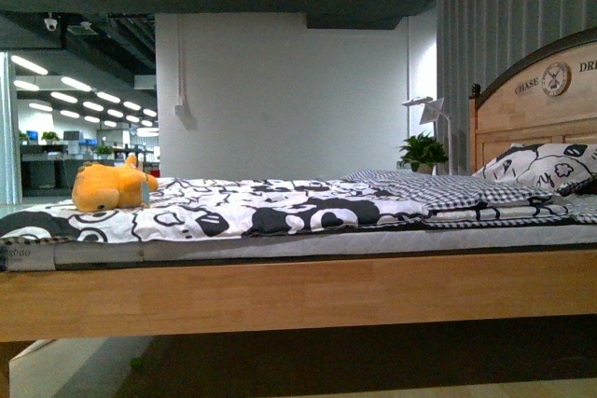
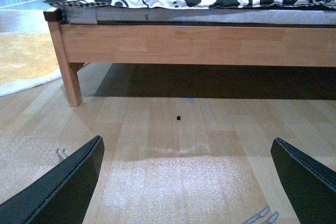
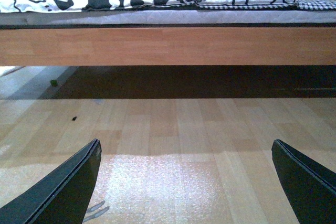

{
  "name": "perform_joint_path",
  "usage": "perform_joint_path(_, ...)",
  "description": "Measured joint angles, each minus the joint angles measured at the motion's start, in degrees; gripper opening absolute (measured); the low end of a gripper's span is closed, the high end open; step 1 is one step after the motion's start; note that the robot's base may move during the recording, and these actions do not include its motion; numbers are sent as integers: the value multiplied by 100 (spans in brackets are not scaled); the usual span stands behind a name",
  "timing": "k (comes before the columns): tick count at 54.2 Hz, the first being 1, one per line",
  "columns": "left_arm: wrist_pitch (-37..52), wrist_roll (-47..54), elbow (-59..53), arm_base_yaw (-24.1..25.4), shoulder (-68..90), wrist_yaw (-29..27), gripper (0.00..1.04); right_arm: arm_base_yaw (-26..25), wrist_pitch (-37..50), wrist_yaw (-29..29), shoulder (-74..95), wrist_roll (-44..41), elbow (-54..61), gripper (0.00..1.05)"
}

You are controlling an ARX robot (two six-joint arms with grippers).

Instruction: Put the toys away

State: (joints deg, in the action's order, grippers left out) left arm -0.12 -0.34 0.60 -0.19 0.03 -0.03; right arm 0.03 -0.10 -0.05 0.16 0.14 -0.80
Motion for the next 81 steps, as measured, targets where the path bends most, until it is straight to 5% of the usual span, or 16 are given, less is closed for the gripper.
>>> perform_joint_path(81,0,0,0,0,0,2,98,0,0,0,0,0,0,98)
